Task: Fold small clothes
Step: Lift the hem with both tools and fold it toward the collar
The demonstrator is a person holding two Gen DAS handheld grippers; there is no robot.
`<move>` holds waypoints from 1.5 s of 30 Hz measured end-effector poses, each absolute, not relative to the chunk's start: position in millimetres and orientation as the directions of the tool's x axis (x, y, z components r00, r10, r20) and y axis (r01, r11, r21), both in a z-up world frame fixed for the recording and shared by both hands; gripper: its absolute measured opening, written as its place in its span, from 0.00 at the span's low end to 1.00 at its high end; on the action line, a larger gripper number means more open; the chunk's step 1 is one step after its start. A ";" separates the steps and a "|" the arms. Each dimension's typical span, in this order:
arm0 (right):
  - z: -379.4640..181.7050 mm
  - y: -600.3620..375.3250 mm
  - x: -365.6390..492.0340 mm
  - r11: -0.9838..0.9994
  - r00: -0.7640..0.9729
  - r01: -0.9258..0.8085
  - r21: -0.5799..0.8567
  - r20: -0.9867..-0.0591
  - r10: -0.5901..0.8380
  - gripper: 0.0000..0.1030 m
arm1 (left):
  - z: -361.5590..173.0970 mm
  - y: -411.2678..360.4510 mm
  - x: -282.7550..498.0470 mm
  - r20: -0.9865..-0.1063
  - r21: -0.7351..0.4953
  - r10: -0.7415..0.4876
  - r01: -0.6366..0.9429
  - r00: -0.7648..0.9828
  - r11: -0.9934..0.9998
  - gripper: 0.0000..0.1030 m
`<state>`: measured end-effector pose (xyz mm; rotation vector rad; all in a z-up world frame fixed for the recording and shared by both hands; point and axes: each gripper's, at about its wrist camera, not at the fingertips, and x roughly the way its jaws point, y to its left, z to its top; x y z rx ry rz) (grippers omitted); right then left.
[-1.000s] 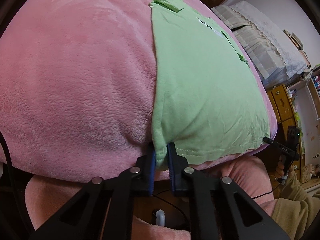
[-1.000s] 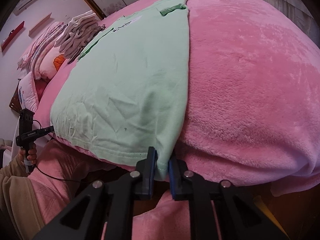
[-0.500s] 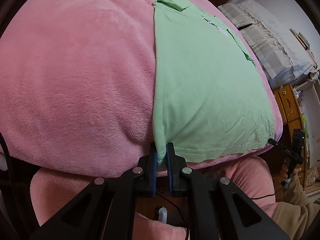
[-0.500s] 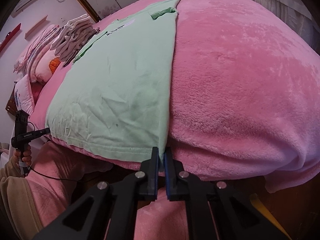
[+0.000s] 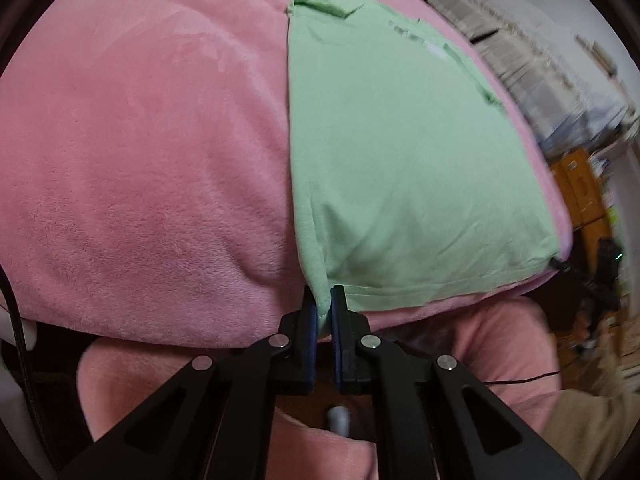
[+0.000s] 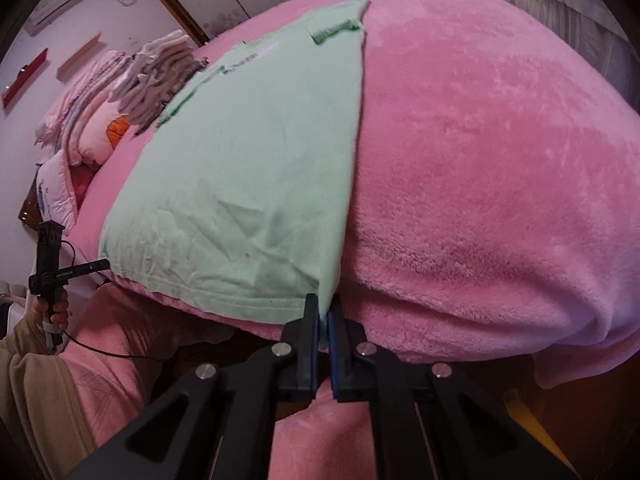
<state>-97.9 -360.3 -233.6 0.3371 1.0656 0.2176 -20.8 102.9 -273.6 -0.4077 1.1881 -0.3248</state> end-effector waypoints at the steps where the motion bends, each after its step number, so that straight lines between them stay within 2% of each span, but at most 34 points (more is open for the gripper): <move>1: -227.0 -361.8 -99.6 0.925 0.485 -0.020 0.380 -0.805 0.342 0.03 | -268.2 107.3 -22.0 -0.798 -0.509 -0.484 0.029 0.360 0.861 0.04; 7: -187.1 -362.8 -99.9 0.903 0.581 -0.065 0.424 -0.720 0.380 0.03 | -234.5 125.3 -17.9 -0.610 -0.702 -0.614 0.017 0.500 0.712 0.04; 13: -146.2 -365.8 -87.0 0.843 0.688 -0.101 0.529 -0.575 0.444 0.03 | -206.6 135.5 -2.8 -0.466 -0.804 -0.638 0.009 0.613 0.595 0.04; 20: -104.7 -376.0 -40.8 0.801 0.790 -0.072 0.595 -0.457 0.410 0.03 | -167.0 149.6 54.9 -0.413 -0.834 -0.570 -0.044 0.710 0.550 0.04; 28: -90.4 -395.7 64.9 0.807 0.819 0.028 0.589 -0.476 0.319 0.03 | -155.7 165.7 168.5 -0.503 -0.793 -0.439 -0.195 0.745 0.578 0.04; 35: -104.0 -403.8 143.4 0.819 0.807 0.095 0.567 -0.526 0.270 0.03 | -163.8 159.8 263.3 -0.570 -0.749 -0.401 -0.253 0.717 0.613 0.03; 45: -140.2 -412.5 222.4 0.800 0.775 0.188 0.569 -0.587 0.235 0.03 | -195.2 166.8 342.8 -0.631 -0.713 -0.352 -0.338 0.691 0.615 0.04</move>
